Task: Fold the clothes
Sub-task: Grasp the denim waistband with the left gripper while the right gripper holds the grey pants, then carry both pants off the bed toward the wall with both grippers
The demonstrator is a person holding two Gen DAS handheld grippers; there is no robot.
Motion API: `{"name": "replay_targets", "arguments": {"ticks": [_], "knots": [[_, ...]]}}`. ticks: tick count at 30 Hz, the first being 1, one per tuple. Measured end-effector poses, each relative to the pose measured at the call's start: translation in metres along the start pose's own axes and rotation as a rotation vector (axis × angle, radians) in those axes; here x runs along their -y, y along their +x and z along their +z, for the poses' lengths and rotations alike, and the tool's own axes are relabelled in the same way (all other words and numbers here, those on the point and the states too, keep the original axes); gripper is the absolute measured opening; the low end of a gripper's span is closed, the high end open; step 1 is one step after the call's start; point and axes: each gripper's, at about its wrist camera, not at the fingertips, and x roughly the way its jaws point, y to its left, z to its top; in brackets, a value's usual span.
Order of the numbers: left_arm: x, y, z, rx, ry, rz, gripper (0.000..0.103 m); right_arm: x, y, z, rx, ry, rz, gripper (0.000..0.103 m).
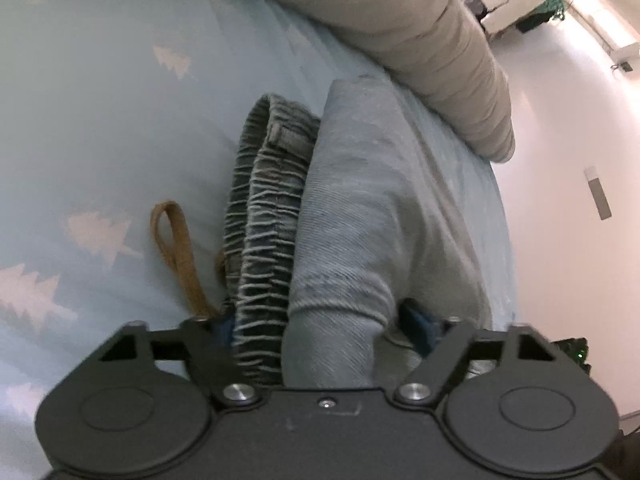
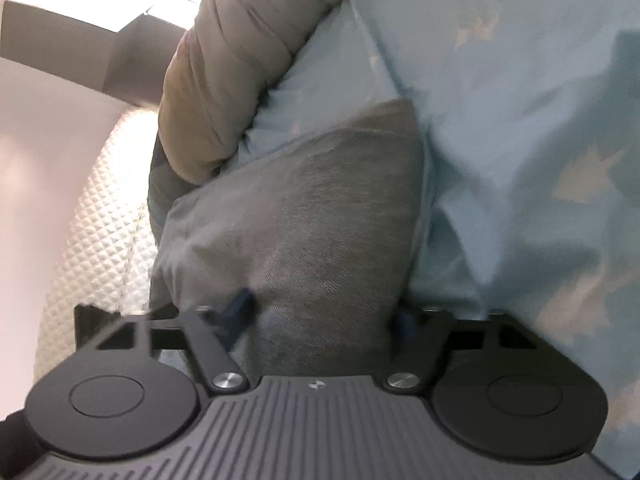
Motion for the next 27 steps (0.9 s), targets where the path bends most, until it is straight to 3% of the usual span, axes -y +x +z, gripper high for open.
{"name": "replay_targets", "arguments": {"ticks": [2,7,12,15,18,23,27], "knots": [[0.002,-0.017,-0.009,0.042,-0.024,-0.001,0.040,-0.015,-0.004,-0.001,0.012,-0.043,0.006,0.043],[0.022,-0.053,-0.030,0.147,-0.077,-0.019,0.028,-0.057,-0.015,0.003,0.015,-0.117,0.007,0.037],[0.049,-0.095,-0.046,0.239,-0.125,-0.050,0.026,-0.101,-0.032,0.011,0.002,-0.166,-0.006,0.037],[0.068,-0.119,-0.059,0.266,-0.130,-0.046,0.025,-0.122,-0.040,0.013,-0.005,-0.173,-0.063,0.039],[0.081,-0.131,-0.075,0.268,-0.153,-0.049,0.025,-0.145,-0.047,0.007,-0.016,-0.184,-0.137,0.041],[0.089,-0.130,-0.096,0.251,-0.210,-0.059,0.025,-0.154,-0.074,-0.012,-0.045,-0.172,-0.198,0.040],[0.093,-0.157,-0.114,0.262,-0.244,-0.084,0.025,-0.166,-0.101,-0.026,-0.043,-0.193,-0.213,0.039]]}}
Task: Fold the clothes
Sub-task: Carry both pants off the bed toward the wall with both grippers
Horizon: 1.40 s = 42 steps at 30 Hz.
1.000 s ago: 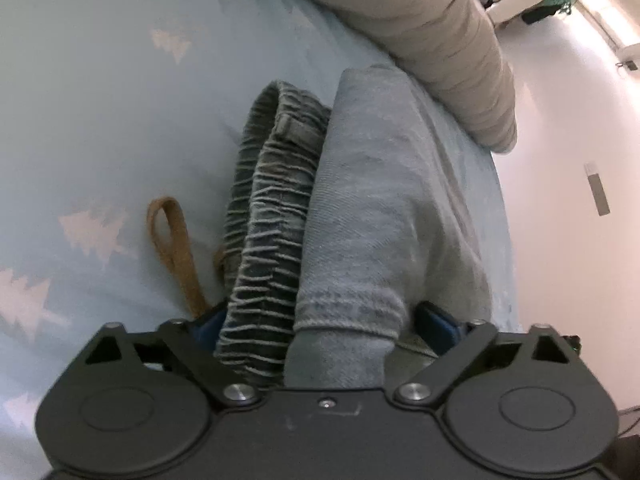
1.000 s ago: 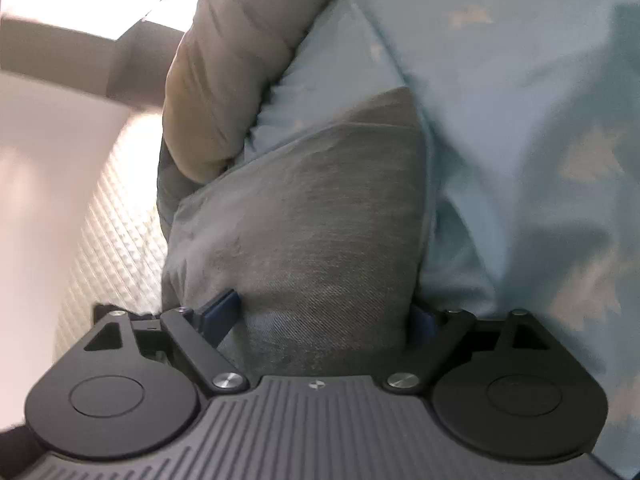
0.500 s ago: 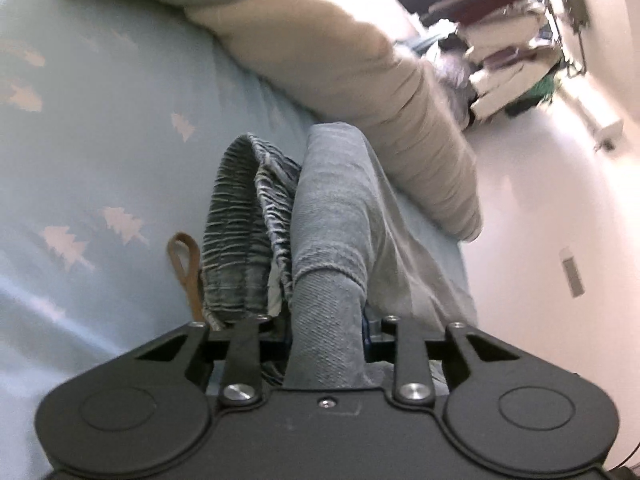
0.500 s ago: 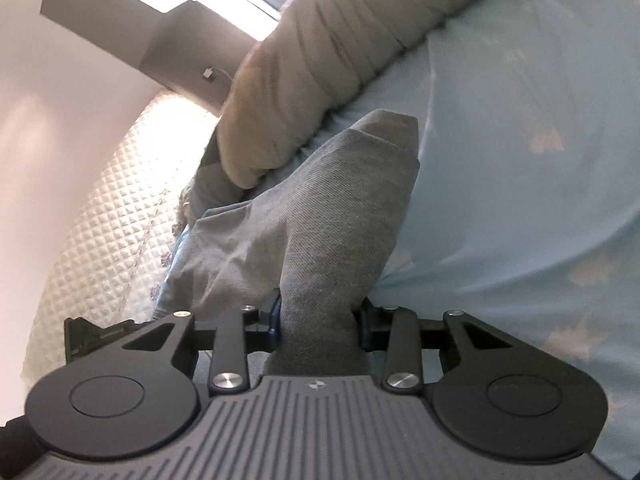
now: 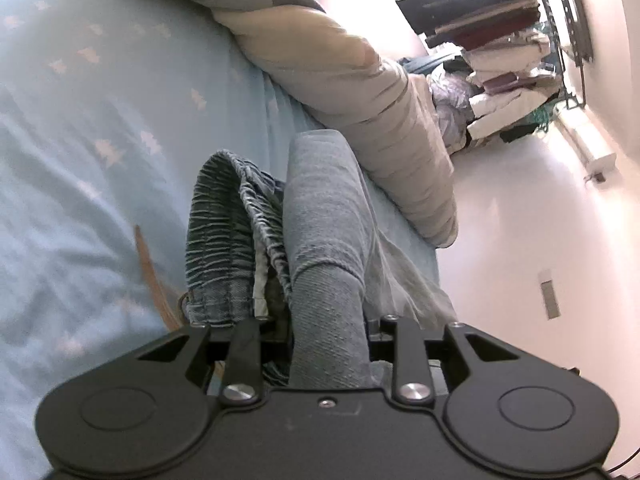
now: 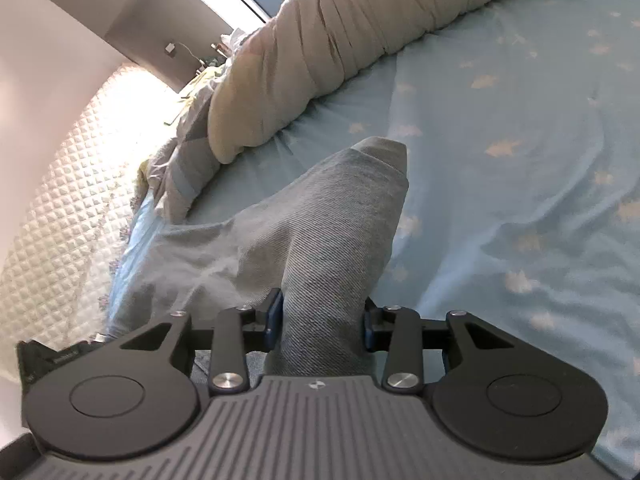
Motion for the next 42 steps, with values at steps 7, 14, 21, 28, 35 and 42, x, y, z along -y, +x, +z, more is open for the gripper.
{"name": "replay_targets", "arguments": {"ticks": [7,14,21,28,35,42], "knots": [[0.017,-0.066,0.000,0.115,-0.038,-0.020,0.025,-0.046,-0.020,0.009,0.001,-0.081,0.074,0.039],[0.000,-0.179,0.003,0.278,-0.095,-0.015,0.025,-0.146,-0.003,0.003,-0.025,-0.226,0.193,0.039],[-0.051,-0.325,0.009,0.430,-0.151,0.037,0.025,-0.274,0.042,-0.037,-0.095,-0.355,0.314,0.038],[-0.104,-0.464,0.002,0.591,-0.226,0.143,0.025,-0.404,0.112,-0.103,-0.214,-0.454,0.443,0.038],[-0.160,-0.574,-0.025,0.795,-0.331,0.226,0.025,-0.523,0.184,-0.165,-0.361,-0.579,0.564,0.038],[-0.221,-0.660,-0.055,1.012,-0.496,0.327,0.025,-0.645,0.268,-0.242,-0.538,-0.734,0.677,0.038]]}}
